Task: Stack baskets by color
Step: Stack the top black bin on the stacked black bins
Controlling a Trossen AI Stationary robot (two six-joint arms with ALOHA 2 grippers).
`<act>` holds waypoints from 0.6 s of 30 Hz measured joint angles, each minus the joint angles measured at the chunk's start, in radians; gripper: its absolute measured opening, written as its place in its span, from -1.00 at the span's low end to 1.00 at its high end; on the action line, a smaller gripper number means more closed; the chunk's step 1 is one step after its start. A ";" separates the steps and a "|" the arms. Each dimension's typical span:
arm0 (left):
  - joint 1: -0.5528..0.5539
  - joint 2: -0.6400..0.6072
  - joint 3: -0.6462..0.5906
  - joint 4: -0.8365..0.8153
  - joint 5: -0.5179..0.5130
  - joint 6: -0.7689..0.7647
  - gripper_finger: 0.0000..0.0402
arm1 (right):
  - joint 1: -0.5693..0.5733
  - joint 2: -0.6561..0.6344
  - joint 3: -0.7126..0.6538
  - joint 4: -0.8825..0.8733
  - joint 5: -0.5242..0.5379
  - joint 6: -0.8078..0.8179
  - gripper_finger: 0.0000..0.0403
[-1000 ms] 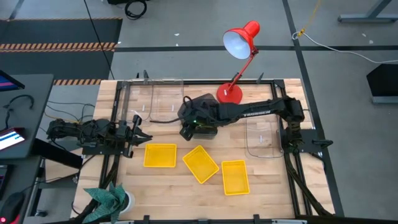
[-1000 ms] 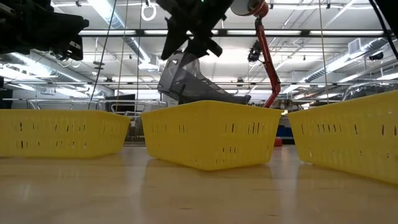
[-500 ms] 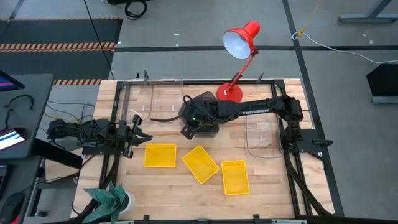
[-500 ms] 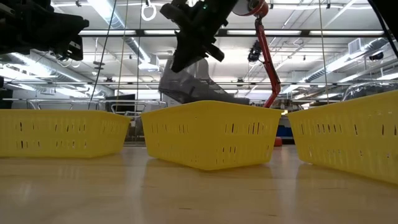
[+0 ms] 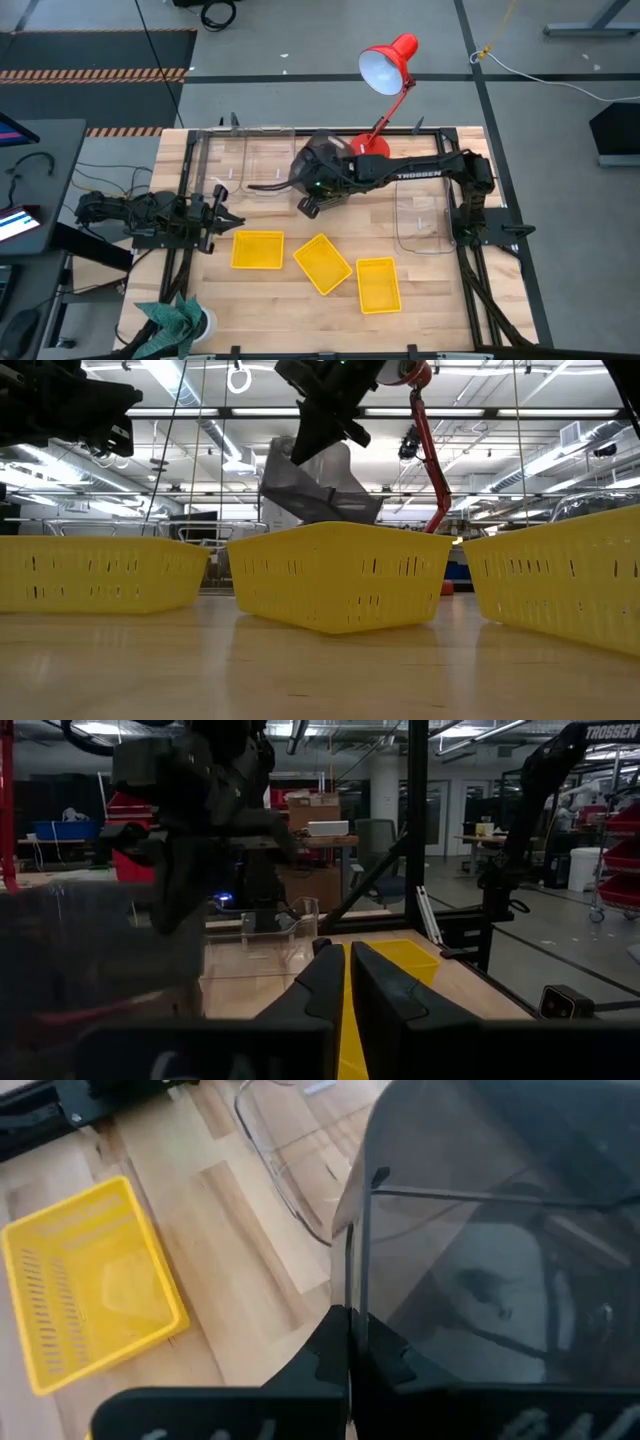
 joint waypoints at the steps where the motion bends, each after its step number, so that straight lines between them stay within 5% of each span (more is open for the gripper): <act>1: 0.000 0.000 0.000 -0.001 0.000 0.000 -0.84 | 0.000 -0.007 0.000 0.000 0.001 0.000 -0.99; 18: 0.000 0.000 0.000 -0.003 0.000 0.000 -0.84 | 0.000 -0.117 0.000 -0.028 -0.058 -0.151 -1.00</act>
